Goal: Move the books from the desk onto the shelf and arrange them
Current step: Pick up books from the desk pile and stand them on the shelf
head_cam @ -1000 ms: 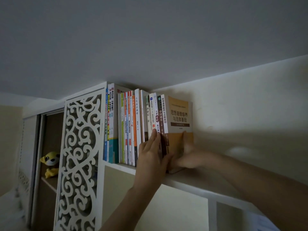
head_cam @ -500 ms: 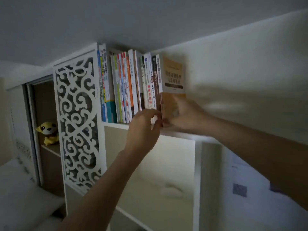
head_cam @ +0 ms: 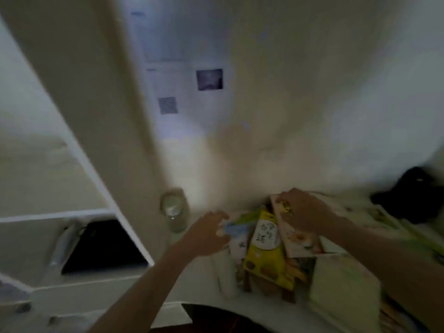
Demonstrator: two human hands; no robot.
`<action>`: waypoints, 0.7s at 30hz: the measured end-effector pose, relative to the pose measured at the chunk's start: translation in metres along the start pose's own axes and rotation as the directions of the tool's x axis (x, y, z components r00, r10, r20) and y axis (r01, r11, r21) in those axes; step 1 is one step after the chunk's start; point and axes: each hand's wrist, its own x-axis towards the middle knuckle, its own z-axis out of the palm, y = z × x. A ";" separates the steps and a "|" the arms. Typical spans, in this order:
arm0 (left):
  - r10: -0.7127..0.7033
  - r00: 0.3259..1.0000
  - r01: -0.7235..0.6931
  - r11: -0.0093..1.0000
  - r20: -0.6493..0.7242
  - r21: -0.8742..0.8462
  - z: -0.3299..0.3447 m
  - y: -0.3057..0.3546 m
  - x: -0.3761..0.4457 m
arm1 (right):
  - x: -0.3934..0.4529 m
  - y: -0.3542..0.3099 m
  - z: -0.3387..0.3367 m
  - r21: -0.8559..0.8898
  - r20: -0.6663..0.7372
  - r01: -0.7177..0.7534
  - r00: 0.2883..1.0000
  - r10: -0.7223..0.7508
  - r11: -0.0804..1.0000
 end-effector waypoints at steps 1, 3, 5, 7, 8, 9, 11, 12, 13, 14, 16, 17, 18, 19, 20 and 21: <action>0.003 0.996 -0.001 1.000 0.093 -0.027 0.025 -0.002 0.016 | -0.011 0.019 0.022 0.014 0.050 -0.089 0.995 0.088 0.996; 0.014 0.970 0.019 0.991 0.245 -0.132 0.075 0.000 0.043 | -0.034 0.052 0.059 0.059 0.127 -0.240 0.965 0.231 0.969; -0.008 0.957 0.081 0.967 0.290 -0.241 0.124 -0.002 0.066 | -0.056 0.080 0.091 0.057 0.178 -0.347 0.926 0.333 0.936; -0.054 0.958 0.142 0.944 0.283 -0.299 0.185 -0.020 0.095 | -0.075 0.103 0.117 -0.003 0.256 -0.399 0.886 0.387 0.917; -0.128 0.959 0.193 0.948 0.253 -0.254 0.201 -0.019 0.102 | -0.082 0.113 0.127 -0.026 0.290 -0.400 0.874 0.390 0.916; -0.214 0.955 0.252 0.950 0.204 -0.184 0.198 0.001 0.097 | -0.087 0.122 0.134 -0.035 0.302 -0.395 0.872 0.386 0.918; -0.386 0.920 0.390 0.920 0.066 -0.045 0.206 0.012 0.101 | -0.091 0.137 0.140 -0.043 0.262 -0.371 0.892 0.369 0.928; -0.441 0.897 0.442 0.897 0.036 -0.005 0.205 0.020 0.100 | -0.092 0.143 0.141 -0.060 0.224 -0.350 0.908 0.354 0.935; -0.464 0.886 0.463 0.886 0.000 0.029 0.205 0.025 0.101 | -0.092 0.149 0.140 -0.069 0.172 -0.326 0.927 0.333 0.943; -0.496 0.868 0.497 0.867 -0.026 0.036 0.204 0.031 0.100 | -0.092 0.154 0.139 -0.067 0.107 -0.305 0.945 0.310 0.950; -0.536 0.836 0.543 0.838 -0.117 0.044 0.208 0.036 0.103 | -0.088 0.171 0.136 -0.050 0.029 -0.270 0.962 0.272 0.961; -0.529 0.827 0.545 0.837 -0.190 0.040 0.213 0.037 0.106 | -0.083 0.184 0.140 -0.052 -0.014 -0.263 0.965 0.262 0.964; -0.509 0.823 0.528 0.849 -0.250 0.007 0.218 0.040 0.110 | -0.077 0.196 0.142 -0.058 -0.027 -0.261 0.965 0.259 0.964; -0.464 0.846 0.473 0.881 -0.262 -0.033 0.225 0.042 0.117 | -0.071 0.208 0.141 -0.063 -0.007 -0.267 0.964 0.267 0.962; -0.429 0.874 0.420 0.903 -0.228 -0.089 0.229 0.053 0.122 | -0.066 0.217 0.141 -0.072 0.027 -0.262 0.964 0.265 0.962; -0.416 0.893 0.390 0.906 -0.175 -0.164 0.237 0.061 0.130 | -0.062 0.224 0.138 -0.071 0.068 -0.243 0.966 0.248 0.967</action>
